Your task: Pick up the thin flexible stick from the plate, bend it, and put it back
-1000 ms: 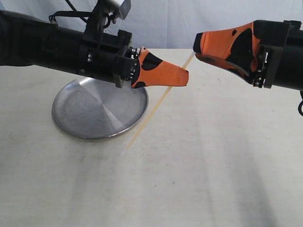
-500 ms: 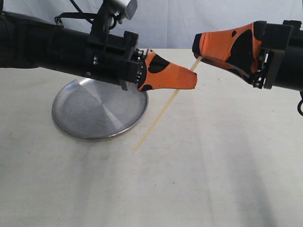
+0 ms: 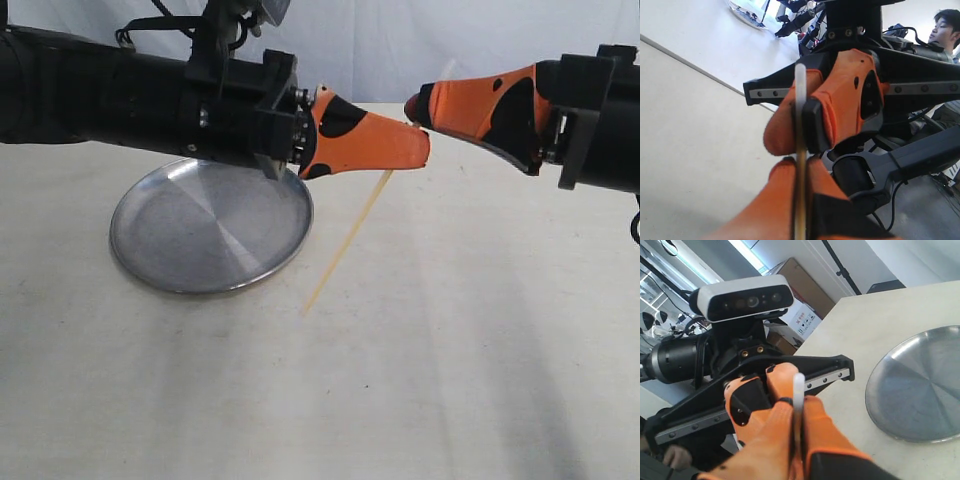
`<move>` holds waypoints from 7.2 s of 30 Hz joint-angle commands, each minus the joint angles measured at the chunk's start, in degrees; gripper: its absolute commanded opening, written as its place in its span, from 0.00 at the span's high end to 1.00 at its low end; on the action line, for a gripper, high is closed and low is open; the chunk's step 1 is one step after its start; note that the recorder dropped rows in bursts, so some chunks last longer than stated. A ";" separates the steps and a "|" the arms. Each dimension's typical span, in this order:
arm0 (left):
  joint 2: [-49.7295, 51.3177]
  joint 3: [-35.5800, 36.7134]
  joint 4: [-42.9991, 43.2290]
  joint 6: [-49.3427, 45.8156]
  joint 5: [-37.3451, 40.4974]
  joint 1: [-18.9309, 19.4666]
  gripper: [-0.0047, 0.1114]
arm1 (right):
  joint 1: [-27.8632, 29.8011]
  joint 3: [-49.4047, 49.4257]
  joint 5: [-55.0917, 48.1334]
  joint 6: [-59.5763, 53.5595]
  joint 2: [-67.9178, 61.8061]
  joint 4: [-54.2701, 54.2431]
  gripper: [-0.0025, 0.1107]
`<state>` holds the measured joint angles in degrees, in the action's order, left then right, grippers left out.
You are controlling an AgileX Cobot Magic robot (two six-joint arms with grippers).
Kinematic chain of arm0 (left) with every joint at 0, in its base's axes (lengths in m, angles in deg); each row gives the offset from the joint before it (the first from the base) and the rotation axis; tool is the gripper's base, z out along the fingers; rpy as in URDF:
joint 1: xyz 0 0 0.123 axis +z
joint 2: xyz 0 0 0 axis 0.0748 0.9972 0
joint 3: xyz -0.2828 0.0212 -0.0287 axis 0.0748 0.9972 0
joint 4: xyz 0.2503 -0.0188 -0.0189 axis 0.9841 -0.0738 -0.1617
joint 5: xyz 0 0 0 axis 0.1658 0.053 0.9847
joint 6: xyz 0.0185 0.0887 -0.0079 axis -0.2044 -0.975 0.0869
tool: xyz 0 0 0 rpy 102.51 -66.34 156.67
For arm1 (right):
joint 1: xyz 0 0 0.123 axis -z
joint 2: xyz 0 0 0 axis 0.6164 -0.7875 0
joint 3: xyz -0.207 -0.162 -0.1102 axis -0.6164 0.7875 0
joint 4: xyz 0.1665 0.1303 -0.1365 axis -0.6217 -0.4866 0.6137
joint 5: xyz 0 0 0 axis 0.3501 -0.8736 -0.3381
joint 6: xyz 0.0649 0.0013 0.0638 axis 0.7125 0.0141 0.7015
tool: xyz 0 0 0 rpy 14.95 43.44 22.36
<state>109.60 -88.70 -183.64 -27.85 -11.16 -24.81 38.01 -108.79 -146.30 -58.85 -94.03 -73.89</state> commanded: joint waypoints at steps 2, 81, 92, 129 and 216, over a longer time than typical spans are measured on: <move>-0.40 -0.33 1.08 -0.27 -0.64 -0.33 0.96 | -0.13 -0.38 -1.08 -0.51 -0.03 -0.70 0.99; -0.40 -0.33 0.57 -3.22 -0.64 -1.20 0.96 | -0.13 -0.38 -2.28 -1.58 -0.03 -0.70 0.61; -0.40 -0.33 1.06 -3.84 -0.64 -1.20 0.96 | -0.13 -0.38 -0.58 -1.70 -0.03 -0.70 0.98; -0.40 -0.33 30.92 10.87 -2.53 -1.20 0.61 | -0.13 -0.38 0.86 -1.95 -0.03 -0.70 0.99; -0.30 -0.42 -1.32 -24.12 -1.93 2.91 0.96 | -8.86 -0.38 2.46 -15.01 -19.05 2.97 0.99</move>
<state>109.60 -88.61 -179.38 -51.27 -10.77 -22.38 30.36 -109.60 -140.24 -73.71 -112.97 -75.24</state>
